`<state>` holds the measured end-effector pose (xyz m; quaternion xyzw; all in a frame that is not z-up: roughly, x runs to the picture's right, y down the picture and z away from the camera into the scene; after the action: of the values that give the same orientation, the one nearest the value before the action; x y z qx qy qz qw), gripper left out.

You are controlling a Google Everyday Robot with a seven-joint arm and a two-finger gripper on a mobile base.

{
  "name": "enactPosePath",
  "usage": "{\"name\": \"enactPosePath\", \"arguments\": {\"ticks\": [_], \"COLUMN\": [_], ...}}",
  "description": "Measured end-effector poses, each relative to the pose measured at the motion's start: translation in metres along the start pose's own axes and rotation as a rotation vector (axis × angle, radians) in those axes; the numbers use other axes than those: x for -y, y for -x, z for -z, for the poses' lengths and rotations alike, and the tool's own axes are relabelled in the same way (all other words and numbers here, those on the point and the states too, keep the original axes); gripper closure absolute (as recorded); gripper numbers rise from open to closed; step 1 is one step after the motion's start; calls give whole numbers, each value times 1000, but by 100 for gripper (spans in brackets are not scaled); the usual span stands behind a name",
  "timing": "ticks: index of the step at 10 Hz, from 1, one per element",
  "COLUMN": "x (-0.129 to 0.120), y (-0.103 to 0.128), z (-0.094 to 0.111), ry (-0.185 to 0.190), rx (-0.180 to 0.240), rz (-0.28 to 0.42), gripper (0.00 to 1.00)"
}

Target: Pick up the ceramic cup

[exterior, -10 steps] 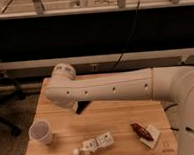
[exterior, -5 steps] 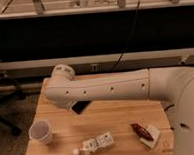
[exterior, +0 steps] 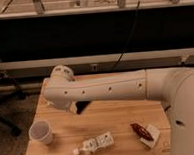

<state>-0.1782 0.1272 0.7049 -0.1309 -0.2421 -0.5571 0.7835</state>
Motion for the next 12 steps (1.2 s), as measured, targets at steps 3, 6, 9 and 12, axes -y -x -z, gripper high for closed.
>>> {"name": "enactPosePath", "arguments": {"ticks": [3,6,9,12], "x": [1,3,6,6], "y": [5,9,17,21], "z": [-13,-20,-28,-33], "ry": [-13,-21,-28,-33], "rx": [27,44,73,93], "rz": [22,49,79,102], "gripper": [20,20,20,20]}}
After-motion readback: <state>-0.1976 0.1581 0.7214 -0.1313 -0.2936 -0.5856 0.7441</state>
